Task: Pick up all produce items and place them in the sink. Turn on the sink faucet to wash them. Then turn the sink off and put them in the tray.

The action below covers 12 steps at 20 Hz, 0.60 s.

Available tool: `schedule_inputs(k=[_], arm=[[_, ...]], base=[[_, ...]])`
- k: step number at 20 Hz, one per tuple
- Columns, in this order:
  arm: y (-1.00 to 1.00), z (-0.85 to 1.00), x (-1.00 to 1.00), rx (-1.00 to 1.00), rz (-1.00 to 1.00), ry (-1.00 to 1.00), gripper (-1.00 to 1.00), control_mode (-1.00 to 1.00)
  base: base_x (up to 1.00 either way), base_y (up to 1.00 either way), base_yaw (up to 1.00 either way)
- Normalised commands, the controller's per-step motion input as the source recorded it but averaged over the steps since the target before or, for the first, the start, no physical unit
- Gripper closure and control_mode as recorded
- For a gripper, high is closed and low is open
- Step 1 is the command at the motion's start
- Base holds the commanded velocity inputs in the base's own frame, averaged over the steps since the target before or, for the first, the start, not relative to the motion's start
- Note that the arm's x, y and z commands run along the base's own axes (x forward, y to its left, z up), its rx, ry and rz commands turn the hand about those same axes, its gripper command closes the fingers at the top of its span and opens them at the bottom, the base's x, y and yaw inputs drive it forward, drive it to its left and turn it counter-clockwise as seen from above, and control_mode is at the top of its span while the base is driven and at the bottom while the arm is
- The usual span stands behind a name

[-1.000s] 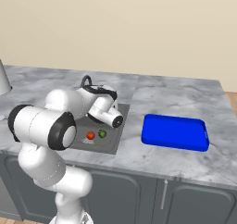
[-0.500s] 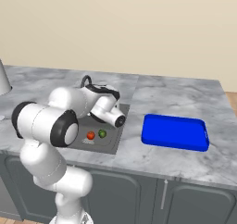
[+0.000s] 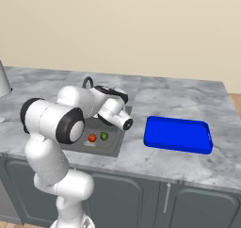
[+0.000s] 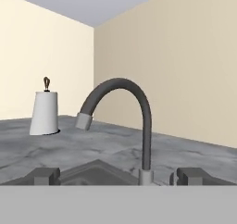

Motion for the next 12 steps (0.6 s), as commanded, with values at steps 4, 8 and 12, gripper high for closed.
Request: schedule_inputs(k=[4,8,12], arm=[[-0.31,-0.09,0.01,0.06,0.00,0.00,-1.00,-1.00],[-0.23,-0.18,0.09,0.05,0.00,0.00,-1.00,-1.00],[-0.09,-0.22,0.16,0.02,0.01,0.00,-1.00,-1.00]], base=[[0.00,0.00,0.00],[0.00,0.00,0.00],[0.00,0.00,0.00]])
